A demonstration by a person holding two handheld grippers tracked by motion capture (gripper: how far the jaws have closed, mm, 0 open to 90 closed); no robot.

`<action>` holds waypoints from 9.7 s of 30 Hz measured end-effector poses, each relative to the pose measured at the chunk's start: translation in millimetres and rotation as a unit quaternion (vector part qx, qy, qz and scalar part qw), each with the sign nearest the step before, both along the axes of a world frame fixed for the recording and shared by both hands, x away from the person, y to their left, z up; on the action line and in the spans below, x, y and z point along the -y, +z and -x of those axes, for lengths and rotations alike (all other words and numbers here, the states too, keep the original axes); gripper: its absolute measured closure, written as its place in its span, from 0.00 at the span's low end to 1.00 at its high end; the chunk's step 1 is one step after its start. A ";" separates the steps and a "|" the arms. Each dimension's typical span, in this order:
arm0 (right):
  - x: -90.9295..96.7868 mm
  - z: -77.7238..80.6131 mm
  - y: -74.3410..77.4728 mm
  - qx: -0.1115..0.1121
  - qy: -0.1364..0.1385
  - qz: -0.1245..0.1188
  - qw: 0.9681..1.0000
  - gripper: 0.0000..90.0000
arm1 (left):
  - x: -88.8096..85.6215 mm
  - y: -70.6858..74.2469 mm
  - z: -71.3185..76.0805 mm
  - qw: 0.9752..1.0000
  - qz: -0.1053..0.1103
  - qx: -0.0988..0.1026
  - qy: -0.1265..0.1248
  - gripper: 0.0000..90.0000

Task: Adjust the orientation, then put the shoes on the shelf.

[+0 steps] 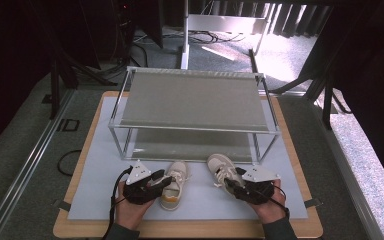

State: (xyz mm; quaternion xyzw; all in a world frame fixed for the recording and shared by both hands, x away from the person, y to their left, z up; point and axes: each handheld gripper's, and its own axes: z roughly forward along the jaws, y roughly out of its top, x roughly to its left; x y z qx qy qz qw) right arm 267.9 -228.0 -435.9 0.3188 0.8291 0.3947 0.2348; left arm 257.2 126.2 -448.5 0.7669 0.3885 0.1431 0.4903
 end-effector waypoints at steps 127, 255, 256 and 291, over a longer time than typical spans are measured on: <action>-40.7 17.3 -9.0 -0.128 -0.015 -0.095 0.987 0.73 | 34.7 -15.5 0.4 0.999 -0.014 -0.037 -0.025 0.63; -51.2 25.0 -16.5 -0.131 -0.063 -0.099 0.984 0.77 | 37.3 -18.8 3.9 0.997 0.016 -0.079 -0.005 0.62; -50.5 25.3 -17.1 -0.131 -0.064 -0.104 0.984 0.77 | 36.9 -18.9 3.8 0.997 0.016 -0.079 -0.005 0.62; -37.5 18.7 -11.2 -0.122 -0.068 -0.180 0.974 0.80 | 36.2 -3.8 -4.2 0.996 0.047 -0.071 0.008 0.63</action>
